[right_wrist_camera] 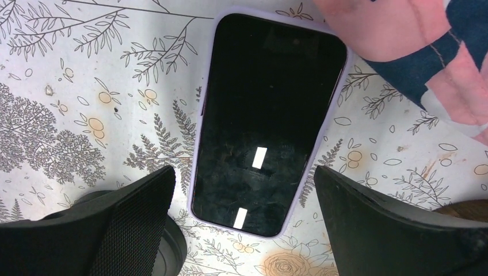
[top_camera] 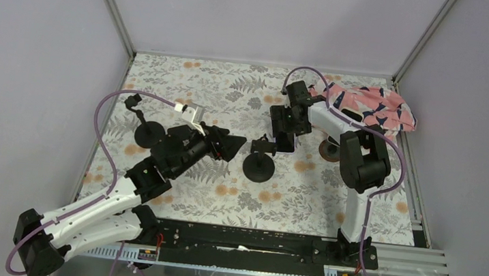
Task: Place the phone on the phone stand
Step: Pick up the phone at the center of the board.
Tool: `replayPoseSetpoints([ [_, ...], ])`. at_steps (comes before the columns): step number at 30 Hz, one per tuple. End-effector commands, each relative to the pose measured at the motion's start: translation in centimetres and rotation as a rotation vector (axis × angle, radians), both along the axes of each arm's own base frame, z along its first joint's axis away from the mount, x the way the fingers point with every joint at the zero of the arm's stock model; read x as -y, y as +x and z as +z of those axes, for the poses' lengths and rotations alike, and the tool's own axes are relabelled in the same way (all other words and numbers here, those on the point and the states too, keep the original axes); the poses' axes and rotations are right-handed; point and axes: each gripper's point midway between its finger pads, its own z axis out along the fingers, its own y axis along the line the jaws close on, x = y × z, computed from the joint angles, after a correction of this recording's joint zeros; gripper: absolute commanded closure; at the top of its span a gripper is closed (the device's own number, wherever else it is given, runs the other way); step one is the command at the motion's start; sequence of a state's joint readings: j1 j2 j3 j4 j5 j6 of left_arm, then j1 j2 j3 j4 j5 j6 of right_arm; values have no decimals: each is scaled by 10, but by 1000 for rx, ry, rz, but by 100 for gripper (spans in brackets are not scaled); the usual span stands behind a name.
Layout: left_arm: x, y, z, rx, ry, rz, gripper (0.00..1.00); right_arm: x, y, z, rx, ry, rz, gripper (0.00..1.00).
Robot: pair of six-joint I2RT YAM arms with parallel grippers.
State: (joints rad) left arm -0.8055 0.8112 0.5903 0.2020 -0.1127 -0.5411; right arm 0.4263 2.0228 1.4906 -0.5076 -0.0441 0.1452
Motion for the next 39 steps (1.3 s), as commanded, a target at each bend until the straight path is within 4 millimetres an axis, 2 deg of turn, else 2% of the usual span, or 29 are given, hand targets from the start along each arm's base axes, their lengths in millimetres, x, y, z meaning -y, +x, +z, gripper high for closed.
replayPoseSetpoints([
  [1, -3, -4, 6, 21, -43, -1, 17, -10, -2, 1, -4, 0, 3, 0],
  [9, 0, -9, 1, -5, -82, -24, 17, -10, -2, -17, 13, -117, 9, 0],
  [15, -1, -10, 2, -2, -80, -23, 17, 1, 3, -19, 53, -201, -7, 0],
  [18, -1, -10, 1, -4, -81, -24, 17, 1, 3, -12, 71, -196, 6, 0],
  [26, 2, -10, 0, -7, -88, -32, 17, -5, 6, 30, 162, -129, 36, 0],
  [28, 4, -9, 0, -10, -94, -37, 17, -4, 6, 33, 173, -132, 31, 0],
  [35, 7, -12, 0, -23, -106, -56, 17, -7, 0, 6, 100, -129, 31, 0],
  [39, 5, -13, 1, -20, -110, -50, 17, -6, 3, 0, 86, -149, 23, 0],
])
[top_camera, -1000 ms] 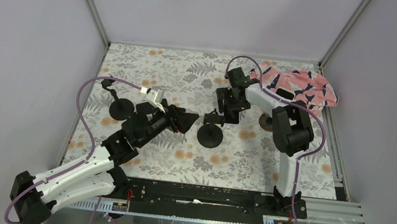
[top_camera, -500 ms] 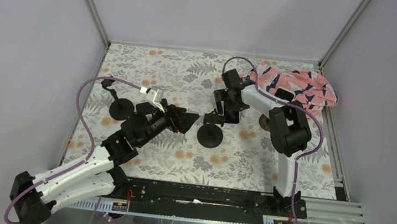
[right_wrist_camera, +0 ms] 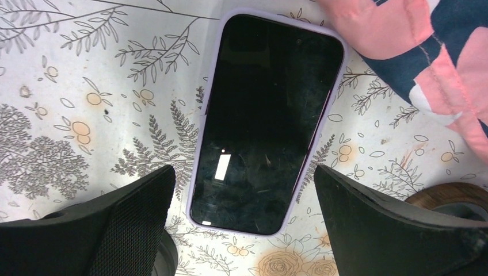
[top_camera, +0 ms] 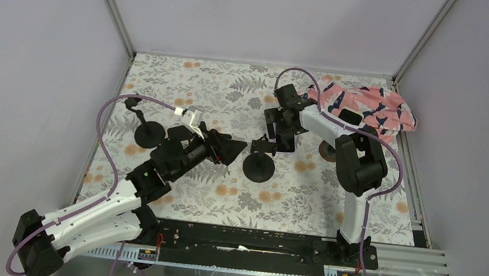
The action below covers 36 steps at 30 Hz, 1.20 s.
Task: Place the phone on the phone stand
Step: Pick up the phone at the center of the board.
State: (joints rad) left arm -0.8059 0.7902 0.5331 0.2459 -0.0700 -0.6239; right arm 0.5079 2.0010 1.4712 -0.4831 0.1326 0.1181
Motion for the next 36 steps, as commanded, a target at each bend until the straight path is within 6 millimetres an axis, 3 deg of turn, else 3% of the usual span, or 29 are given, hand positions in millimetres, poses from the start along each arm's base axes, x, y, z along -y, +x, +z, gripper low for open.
replayPoseSetpoints([
  [1, -1, -3, 10, 30, -43, -4, 17, -1, 5, -5, -10, -16, -12, 0],
  [17, -1, -2, 8, 30, -42, -3, 17, 9, -3, -35, -65, -79, -15, 0],
  [36, 1, -4, 12, 31, -52, -15, 17, 9, -31, -47, -156, 11, 0, 0],
])
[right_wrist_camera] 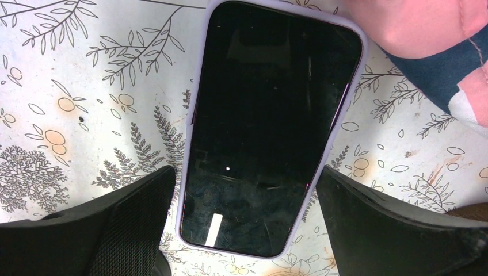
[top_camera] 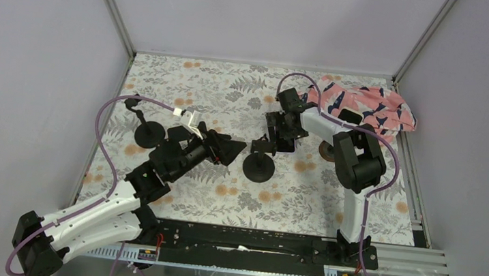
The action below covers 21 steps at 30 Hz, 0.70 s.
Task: Place the phone on the phone stand
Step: Pick up the phone at the center of the board.
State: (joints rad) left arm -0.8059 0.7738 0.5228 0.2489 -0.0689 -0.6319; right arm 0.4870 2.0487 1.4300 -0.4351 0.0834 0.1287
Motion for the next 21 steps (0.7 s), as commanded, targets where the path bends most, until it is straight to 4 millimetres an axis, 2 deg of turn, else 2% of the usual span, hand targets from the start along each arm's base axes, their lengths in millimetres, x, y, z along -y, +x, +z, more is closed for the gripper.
replayPoseSetpoints([
  [1, 4, -2, 12, 30, -41, -18, 17, 7, -26, -19, -102, -14, 11, 0],
  [6, 6, -2, 13, 27, -42, -26, 17, 7, -31, -28, -129, -10, 12, 1],
  [11, 7, -2, 15, 27, -52, -27, 17, 8, -34, -30, -140, 3, 21, 8],
  [15, 8, -2, 19, 32, -66, -34, 17, 8, -30, -23, -122, 15, 32, 25],
  [18, 9, -3, 21, 33, -74, -42, 17, 8, -25, -14, -93, 23, 40, 45],
  [21, 9, -4, 23, 34, -81, -44, 17, 7, -19, -2, -59, 37, 46, 53],
])
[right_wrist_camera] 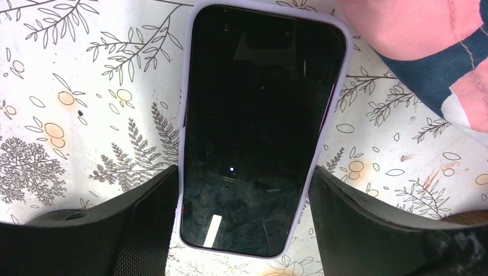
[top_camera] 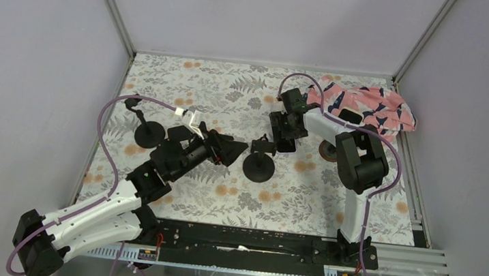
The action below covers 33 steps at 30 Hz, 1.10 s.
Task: Place the phone on the phone stand
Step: Pick up the phone at the center of the board.
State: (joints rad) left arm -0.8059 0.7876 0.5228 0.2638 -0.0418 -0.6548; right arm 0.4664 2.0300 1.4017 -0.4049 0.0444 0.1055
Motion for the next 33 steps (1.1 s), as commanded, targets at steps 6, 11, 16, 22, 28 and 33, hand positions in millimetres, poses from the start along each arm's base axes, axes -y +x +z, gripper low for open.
replayPoseSetpoints([
  [6, 3, -3, 33, 62, -90, -21, 17, -1, -14, 22, -2, 48, 48, 58],
  [11, 2, -1, 57, 94, -85, -11, 17, -3, -8, 48, 59, 94, 59, 67],
  [16, 9, 4, 84, 119, -30, -23, 16, -5, -5, 73, 110, 140, 71, 80],
  [22, 22, 8, 119, 134, -26, -80, 2, -6, -5, 108, 177, 204, 84, 81],
  [28, 28, 18, 141, 101, -77, -135, 1, -8, -7, 165, 284, 280, 105, 81],
  [33, 38, 23, 143, 87, -122, -193, 1, -9, -12, 220, 382, 354, 118, 81],
])
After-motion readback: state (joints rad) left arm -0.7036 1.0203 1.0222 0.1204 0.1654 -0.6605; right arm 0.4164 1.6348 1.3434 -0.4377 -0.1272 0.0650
